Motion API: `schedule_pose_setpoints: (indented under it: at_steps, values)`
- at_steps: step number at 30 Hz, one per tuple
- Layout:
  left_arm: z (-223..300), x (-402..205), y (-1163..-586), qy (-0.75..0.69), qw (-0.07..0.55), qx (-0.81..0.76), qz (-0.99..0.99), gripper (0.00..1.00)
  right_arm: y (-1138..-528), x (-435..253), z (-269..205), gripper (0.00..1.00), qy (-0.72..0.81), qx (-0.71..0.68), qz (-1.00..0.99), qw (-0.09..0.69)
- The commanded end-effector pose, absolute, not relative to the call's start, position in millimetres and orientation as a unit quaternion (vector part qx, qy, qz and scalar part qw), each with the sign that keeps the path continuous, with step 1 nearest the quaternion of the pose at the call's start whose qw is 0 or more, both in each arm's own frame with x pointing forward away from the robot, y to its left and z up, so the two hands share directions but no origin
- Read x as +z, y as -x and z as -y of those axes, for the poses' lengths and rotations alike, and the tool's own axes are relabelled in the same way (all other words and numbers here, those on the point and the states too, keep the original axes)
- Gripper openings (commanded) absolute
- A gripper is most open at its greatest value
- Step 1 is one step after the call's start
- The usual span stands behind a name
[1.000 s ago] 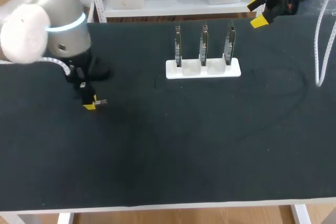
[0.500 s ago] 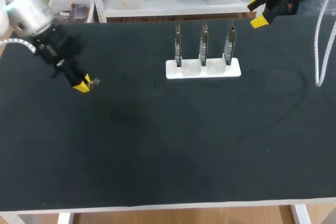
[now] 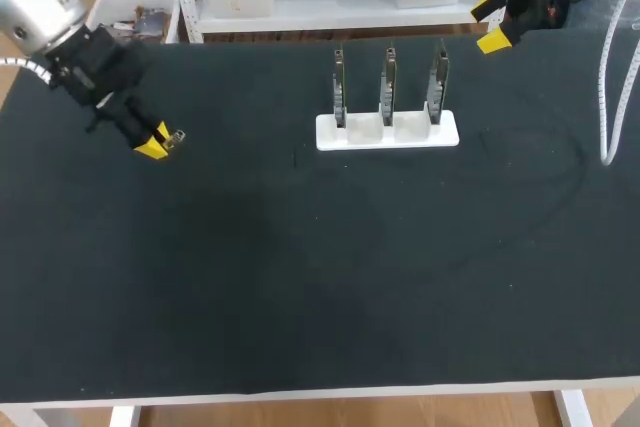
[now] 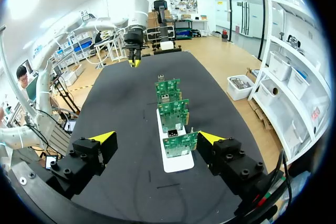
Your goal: Pick up the optical module with the left hand, and insert it into the network port with the right hand.
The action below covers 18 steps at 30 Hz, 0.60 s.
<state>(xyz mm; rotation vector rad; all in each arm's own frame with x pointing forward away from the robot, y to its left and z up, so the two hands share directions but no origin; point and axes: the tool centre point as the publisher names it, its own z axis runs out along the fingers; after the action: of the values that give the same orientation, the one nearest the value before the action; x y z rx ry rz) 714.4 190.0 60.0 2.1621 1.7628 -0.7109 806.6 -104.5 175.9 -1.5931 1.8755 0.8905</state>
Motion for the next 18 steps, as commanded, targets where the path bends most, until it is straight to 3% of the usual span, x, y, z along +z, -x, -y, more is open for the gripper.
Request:
schedule_pose_setpoints:
  at_steps: [1,5,18]
  values:
    - [-190.5,59.7,-710.8,-0.744,0.134,-0.242,-0.608,0.00,-803.7,176.5,104.3,1.00,0.587,0.326,-0.694,0.261]
    - [-203.7,55.0,-705.6,-0.729,0.134,-0.246,-0.624,0.00,-803.7,176.5,104.3,1.00,0.587,0.326,-0.694,0.261]
    - [-144.5,111.1,-729.4,-0.693,0.277,-0.337,-0.574,0.00,-803.7,176.5,104.3,1.00,0.587,0.326,-0.694,0.261]
